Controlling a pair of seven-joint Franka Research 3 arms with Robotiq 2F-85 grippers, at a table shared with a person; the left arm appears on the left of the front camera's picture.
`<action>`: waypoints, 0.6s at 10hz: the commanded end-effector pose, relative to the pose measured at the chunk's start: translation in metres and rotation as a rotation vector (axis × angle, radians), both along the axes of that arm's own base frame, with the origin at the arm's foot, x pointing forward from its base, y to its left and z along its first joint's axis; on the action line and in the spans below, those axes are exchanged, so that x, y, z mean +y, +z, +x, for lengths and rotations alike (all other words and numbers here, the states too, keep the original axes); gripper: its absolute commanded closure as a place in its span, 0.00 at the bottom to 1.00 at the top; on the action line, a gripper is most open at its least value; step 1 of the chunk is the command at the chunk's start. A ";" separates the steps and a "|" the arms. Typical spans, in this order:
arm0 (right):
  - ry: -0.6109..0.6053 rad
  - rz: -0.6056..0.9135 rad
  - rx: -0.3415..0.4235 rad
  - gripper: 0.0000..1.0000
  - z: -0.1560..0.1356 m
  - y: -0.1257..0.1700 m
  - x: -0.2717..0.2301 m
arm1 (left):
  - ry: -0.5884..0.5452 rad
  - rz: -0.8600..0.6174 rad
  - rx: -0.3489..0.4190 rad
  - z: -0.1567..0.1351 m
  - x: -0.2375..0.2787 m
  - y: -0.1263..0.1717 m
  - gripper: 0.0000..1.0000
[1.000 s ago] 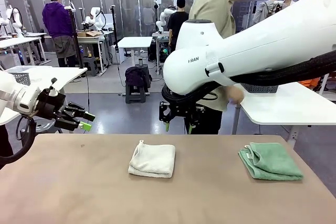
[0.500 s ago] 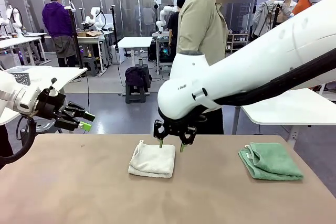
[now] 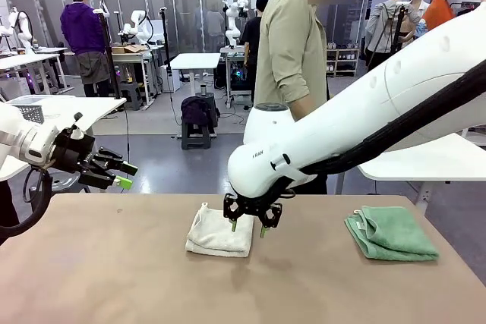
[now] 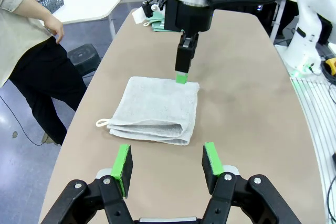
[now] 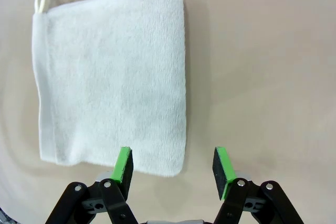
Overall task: Fold the towels and place them in the basket.
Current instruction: Stack the folded Towel with hook on the right side of the table.
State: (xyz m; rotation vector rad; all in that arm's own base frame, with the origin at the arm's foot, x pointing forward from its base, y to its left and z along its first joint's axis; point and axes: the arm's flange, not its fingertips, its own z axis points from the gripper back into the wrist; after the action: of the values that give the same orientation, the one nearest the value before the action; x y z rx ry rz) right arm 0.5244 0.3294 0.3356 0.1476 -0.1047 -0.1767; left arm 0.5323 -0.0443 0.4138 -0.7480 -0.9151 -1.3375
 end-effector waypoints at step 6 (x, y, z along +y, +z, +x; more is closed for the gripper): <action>0.037 0.033 -0.089 0.23 0.025 -0.026 -0.011 | -0.001 0.000 -0.002 -0.001 0.000 0.001 0.31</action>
State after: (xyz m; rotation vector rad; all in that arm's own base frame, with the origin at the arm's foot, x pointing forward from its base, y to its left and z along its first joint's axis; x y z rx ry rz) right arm 0.5455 0.3144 0.3133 0.1662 -0.1673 -0.1555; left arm 0.5323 -0.0442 0.4138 -0.7480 -0.9151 -1.3374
